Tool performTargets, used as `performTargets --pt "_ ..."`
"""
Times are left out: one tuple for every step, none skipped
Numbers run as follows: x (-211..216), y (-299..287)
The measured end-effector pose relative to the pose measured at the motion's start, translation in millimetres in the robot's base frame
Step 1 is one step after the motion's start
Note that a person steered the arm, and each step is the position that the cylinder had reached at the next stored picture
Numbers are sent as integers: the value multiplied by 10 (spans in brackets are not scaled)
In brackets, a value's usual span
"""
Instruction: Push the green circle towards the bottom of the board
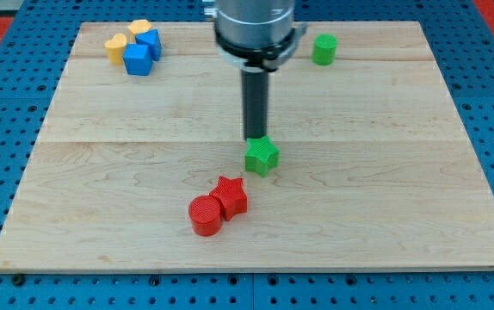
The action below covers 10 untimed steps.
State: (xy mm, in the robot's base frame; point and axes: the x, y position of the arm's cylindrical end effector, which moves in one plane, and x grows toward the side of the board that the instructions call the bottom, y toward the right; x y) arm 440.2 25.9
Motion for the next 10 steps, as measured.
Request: performTargets --pt "274 221" --pt "481 8" --pt "541 -165" --pt "143 253" --pt "-538 1342" --pt "-1094 2018" --pt "-1719 1863" --pt "-2057 1314" --pt "-2028 607" --pt "-1776 389"
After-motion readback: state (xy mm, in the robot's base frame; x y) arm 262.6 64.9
